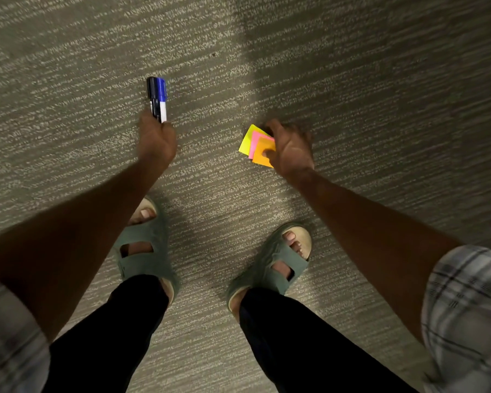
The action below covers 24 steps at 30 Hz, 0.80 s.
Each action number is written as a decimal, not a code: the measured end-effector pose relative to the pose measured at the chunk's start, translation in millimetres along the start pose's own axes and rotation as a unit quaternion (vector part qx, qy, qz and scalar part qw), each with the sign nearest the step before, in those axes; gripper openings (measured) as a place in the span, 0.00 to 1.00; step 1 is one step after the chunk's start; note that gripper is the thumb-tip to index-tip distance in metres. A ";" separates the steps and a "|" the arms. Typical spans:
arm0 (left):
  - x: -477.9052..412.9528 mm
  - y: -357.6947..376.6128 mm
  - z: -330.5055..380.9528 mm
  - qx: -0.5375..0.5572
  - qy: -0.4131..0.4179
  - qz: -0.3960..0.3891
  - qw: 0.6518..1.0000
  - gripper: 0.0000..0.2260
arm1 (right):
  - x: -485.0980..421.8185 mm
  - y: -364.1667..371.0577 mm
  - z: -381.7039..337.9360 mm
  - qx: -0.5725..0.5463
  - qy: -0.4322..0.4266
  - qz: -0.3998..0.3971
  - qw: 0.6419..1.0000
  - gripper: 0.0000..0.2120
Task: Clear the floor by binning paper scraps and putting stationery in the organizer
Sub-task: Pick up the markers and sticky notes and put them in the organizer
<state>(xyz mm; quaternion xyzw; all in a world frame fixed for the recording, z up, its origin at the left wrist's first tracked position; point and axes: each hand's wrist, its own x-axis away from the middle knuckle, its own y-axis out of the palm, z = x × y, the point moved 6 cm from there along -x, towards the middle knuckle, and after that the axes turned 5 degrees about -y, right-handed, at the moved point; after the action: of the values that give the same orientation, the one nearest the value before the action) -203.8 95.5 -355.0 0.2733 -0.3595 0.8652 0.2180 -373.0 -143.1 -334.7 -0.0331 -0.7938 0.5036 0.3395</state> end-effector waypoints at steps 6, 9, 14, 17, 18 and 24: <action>12.3 -7.3 -7.5 0.079 -0.129 -0.077 0.985 0.13 | 24.6 -15.6 5.9 -0.131 -0.012 -0.034 0.991 0.28; 41.8 -17.9 5.8 0.115 -0.159 -0.110 0.974 0.08 | 54.7 -52.2 0.8 -0.201 0.043 -0.049 0.977 0.24; 98.1 -46.1 65.1 0.116 -0.167 -0.122 0.971 0.05 | 102.3 -152.0 -5.1 -0.278 0.083 -0.015 0.957 0.23; 125.0 -61.6 122.0 0.128 -0.168 -0.131 0.969 0.06 | 133.4 -215.8 -11.9 -0.321 0.096 0.027 0.942 0.17; 133.1 -65.2 142.4 0.138 -0.159 -0.144 0.967 0.06 | 144.0 -235.1 -14.9 -0.329 0.102 0.043 0.938 0.18; 205.1 -101.0 280.4 0.164 -0.096 -0.201 0.961 0.10 | 200.2 -354.5 -37.4 -0.397 0.155 0.140 0.894 0.17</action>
<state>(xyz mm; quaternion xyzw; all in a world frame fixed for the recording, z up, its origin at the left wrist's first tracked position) -212.2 -10.0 -9.0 0.4539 -0.1698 0.8202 0.3039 -402.6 -209.0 67.7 -0.3537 -0.8520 0.1780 0.3426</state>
